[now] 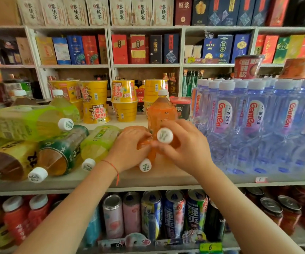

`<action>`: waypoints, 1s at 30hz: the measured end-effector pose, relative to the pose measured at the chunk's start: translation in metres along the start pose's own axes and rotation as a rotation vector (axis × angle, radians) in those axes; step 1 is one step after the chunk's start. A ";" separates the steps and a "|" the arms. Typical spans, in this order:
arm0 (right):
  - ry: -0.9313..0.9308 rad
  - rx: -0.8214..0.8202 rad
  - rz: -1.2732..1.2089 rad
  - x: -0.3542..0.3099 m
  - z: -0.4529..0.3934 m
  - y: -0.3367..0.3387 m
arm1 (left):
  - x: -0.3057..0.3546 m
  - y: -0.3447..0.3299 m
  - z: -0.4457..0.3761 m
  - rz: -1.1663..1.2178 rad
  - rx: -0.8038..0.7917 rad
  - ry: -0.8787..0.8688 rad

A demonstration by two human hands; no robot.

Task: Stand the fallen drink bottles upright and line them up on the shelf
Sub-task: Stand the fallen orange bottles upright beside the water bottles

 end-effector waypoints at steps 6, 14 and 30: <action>-0.353 0.184 -0.052 0.032 -0.043 0.004 | 0.002 0.003 0.000 0.019 0.016 0.025; -0.419 0.133 0.143 0.049 -0.064 -0.009 | -0.001 0.002 -0.003 0.003 0.017 -0.006; -0.321 -0.460 0.230 -0.006 0.026 -0.094 | -0.035 0.021 0.014 -0.088 -0.087 0.060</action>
Point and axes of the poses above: each hand's wrist, its own z-axis away from the middle knuckle, its own y-axis out of the back of the hand, x = y × z, the point moved 9 cm from there along -z, towards the middle knuckle, and after that the axes turned 7 degrees about -z, right-handed, at the moved point
